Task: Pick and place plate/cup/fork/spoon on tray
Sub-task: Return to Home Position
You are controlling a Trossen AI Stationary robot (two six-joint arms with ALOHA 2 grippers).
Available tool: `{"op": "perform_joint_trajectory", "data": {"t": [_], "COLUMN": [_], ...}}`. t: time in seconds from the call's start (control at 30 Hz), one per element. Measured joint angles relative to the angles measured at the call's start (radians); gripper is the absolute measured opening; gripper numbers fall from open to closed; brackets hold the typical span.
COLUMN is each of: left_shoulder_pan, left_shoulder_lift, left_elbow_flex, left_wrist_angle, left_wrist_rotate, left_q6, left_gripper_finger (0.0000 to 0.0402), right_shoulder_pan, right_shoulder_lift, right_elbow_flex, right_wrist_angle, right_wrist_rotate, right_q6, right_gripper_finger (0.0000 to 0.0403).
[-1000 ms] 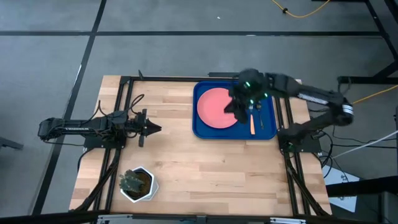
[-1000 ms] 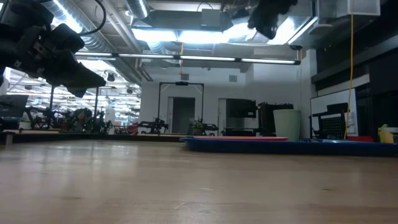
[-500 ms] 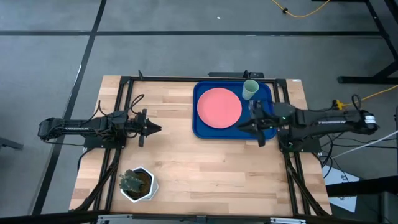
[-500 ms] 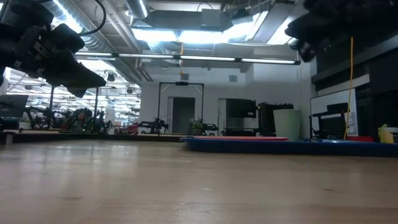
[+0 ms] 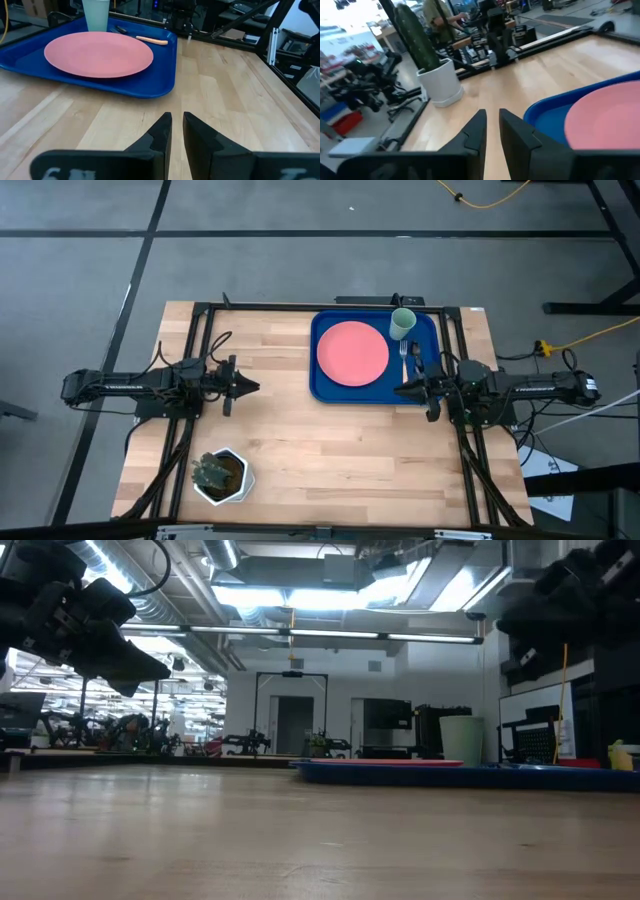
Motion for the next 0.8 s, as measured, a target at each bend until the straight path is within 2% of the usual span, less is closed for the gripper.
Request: {"op": "perform_joint_trajectory", "data": {"t": [0.23,0.57,0.8], "left_shoulder_pan": [0.000,0.000,0.000], "left_shoulder_lift": [0.000,0.000,0.000], "left_elbow_flex": [0.000,0.000,0.000], "left_wrist_angle": [0.000,0.000,0.000], "left_wrist_rotate": [0.000,0.000,0.000], "left_q6": [0.000,0.000,0.000], "left_gripper_finger": [0.0041,0.0041,0.0041], "right_shoulder_pan": [0.043,0.050,0.050], "right_shoulder_lift": [-0.081,-0.188,-0.275], "right_elbow_flex": [-0.054,-0.078,-0.078], "right_wrist_angle": [0.014,0.019,-0.153], "right_wrist_rotate": [-0.001,-0.001,0.000], "right_q6": [0.126,0.127,0.125], "right_gripper_finger": [0.0057,0.0057,0.0057]}}
